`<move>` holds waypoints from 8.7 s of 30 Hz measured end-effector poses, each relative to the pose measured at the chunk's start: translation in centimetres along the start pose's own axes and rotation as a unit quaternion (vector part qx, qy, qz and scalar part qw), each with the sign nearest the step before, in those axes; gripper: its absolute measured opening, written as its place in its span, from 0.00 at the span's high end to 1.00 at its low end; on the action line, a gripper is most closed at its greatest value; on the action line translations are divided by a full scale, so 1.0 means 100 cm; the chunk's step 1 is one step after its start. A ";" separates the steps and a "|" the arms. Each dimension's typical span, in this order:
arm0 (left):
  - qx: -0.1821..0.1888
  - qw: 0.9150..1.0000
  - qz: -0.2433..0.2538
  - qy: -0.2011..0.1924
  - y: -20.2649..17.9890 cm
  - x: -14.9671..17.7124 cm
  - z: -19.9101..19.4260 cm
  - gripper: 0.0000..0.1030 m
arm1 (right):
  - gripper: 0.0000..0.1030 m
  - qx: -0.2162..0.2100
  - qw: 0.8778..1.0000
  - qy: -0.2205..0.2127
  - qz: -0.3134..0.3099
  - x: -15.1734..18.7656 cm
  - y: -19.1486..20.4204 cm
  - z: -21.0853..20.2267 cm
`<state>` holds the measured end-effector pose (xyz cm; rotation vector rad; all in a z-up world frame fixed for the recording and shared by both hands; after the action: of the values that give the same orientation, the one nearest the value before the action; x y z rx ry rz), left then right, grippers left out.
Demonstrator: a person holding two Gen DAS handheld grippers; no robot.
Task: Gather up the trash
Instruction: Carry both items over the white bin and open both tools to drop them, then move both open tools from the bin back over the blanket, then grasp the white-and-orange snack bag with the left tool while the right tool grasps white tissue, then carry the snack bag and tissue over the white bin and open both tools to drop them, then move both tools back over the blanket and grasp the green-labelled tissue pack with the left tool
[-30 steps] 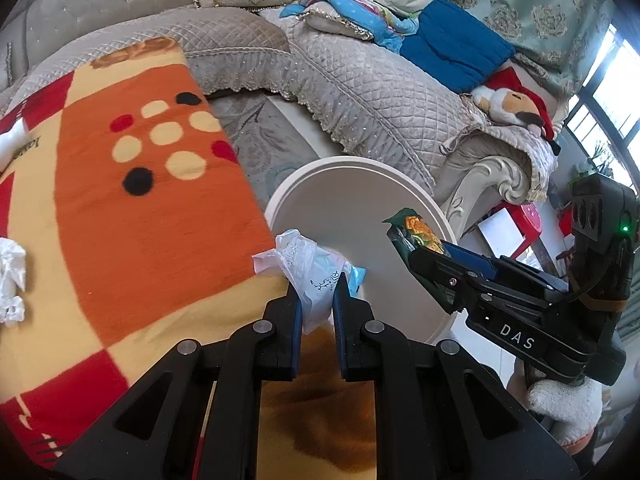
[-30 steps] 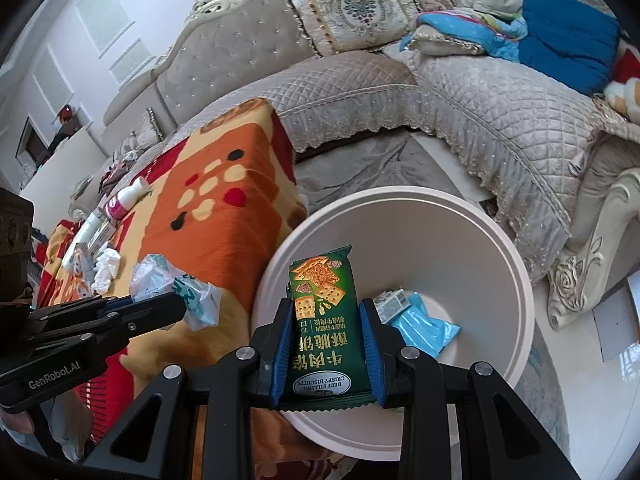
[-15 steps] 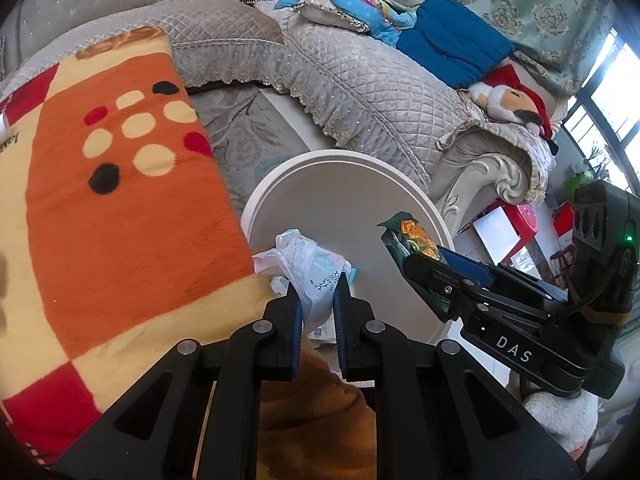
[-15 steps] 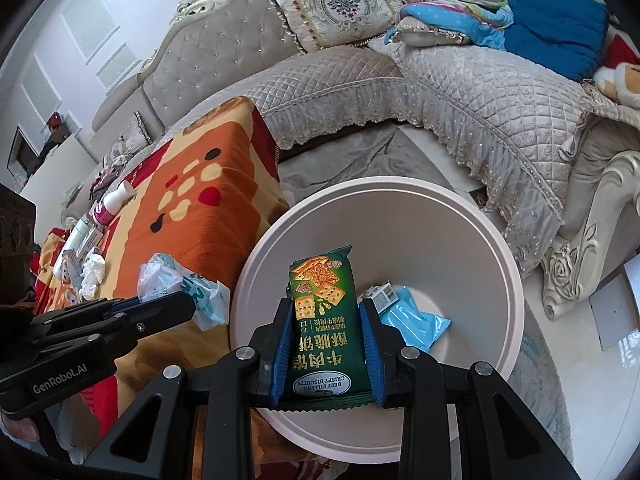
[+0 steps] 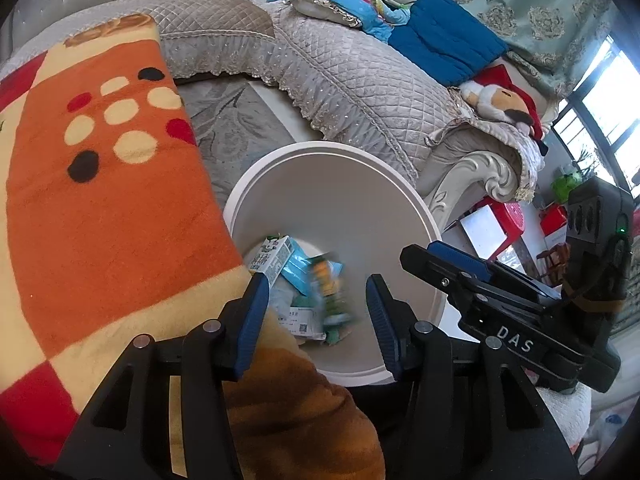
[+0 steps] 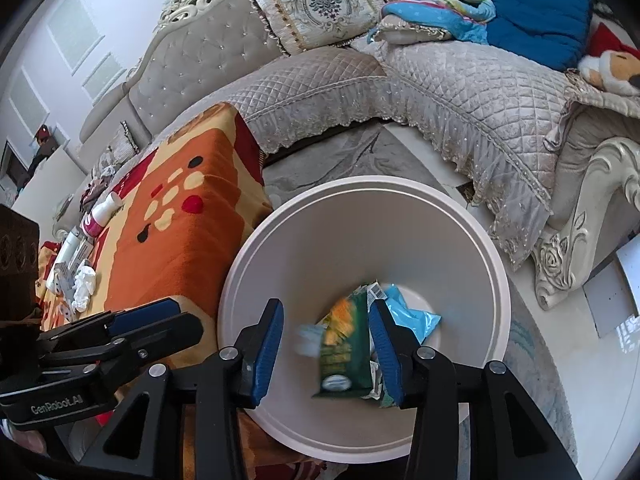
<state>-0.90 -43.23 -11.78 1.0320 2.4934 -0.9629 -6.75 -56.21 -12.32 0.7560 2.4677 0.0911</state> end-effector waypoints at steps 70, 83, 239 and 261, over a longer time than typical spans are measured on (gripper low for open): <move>-0.139 0.940 -0.242 -0.197 0.288 0.088 -0.298 0.33 | 0.38 -0.162 0.952 0.052 -0.253 0.032 0.370 0.032; -0.170 0.931 -0.266 -0.184 0.329 0.068 -0.264 0.31 | 0.32 -0.150 0.952 0.056 -0.260 0.025 0.379 0.053; -0.033 0.994 -0.013 -0.106 0.018 -0.008 -0.064 0.17 | 0.53 0.012 1.000 -0.007 -0.011 -0.005 0.009 -0.011; -0.127 0.977 -0.065 -0.158 0.113 0.028 -0.154 0.18 | 0.53 -0.039 0.994 -0.011 -0.100 0.002 0.134 -0.015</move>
<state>5.10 -25.46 -7.08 0.5923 2.3584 -0.7488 -1.07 -44.71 -8.23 0.4710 2.4881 0.1031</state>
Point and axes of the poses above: each gripper's, at about its wrist camera, not at the fingertips, and z roughly the way its jaws point, y to its left, x to its underside, the point moved 8 cm from there along z, roughly the way its jaws point, and after that the axes turned 10 degrees about x, right-handed, at the moved point
